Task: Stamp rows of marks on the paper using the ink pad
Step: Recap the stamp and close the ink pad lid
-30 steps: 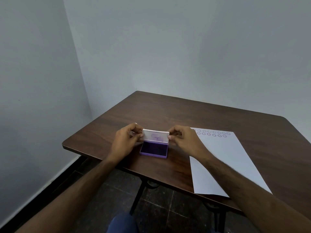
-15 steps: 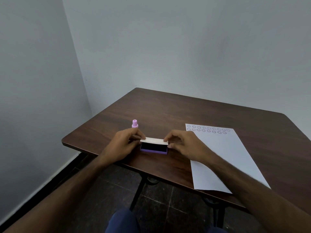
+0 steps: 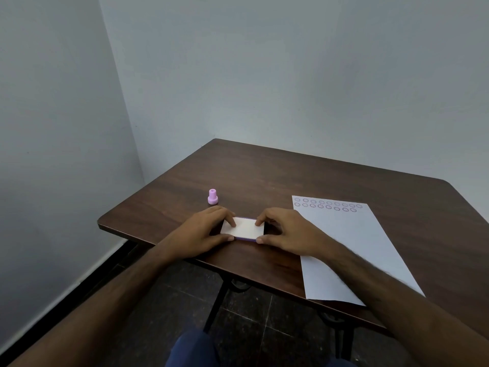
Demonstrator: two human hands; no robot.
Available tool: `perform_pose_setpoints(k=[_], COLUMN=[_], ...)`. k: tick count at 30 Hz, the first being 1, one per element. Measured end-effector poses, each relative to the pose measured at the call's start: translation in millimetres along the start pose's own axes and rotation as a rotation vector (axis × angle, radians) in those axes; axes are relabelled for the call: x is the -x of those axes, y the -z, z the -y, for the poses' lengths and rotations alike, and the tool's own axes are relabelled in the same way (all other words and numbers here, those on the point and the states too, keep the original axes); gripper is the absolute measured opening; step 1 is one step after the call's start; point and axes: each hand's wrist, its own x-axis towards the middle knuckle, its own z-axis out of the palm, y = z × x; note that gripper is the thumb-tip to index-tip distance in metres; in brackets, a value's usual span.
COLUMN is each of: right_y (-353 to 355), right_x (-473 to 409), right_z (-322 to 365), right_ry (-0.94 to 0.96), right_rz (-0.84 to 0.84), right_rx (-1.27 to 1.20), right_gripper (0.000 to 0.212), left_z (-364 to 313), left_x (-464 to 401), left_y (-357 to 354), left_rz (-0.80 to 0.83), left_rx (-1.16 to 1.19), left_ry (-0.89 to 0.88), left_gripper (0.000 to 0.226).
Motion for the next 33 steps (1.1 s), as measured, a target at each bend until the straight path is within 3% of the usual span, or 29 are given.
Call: perform_pose_setpoints(k=[7,11,15,19,23,26,29,33], right_y=[-2,-11,-7,21,48,60,57,49], right_x=[-9,-15,-6,31,80,114,136,129], right_z=[3,8,4,-25,-52,-63,-70,-71], right_ry=[-0.032,-0.001,-0.019,-0.145,-0.346,-0.391,-0.412,-0.461], right_rz=[-0.011,-0.063,-0.066,-0.142,-0.116,0.035,0.101,-0.006], right_rx=[-0.037,0.057,0.047,0.179,0.224,0.253,0.326,0.382], right_gripper=[0.042,0.042,0.052,0.045,0.045,0.055,0.062,0.064], left_z=[3,3,-5,-32,-68,-82,-84,-83], left_x=[-10,-15,-15,-29,-61,-82,-94,-117], left_y=[2,8,3,-14,-49,-68,-80,-87], left_rz=[0.067,0.114,0.041,-0.022,0.217,0.375,0.436,0.410], left_rx=[0.062,-0.060,-0.324,-0.239,-0.123,-0.001,-0.173,-0.256], left_ry=[0.088,0.101,-0.023,-0.117,-0.054,-0.004,-0.064,-0.056], left_gripper=[0.036,0.034,0.042,0.041,0.055,0.063,0.067,0.069])
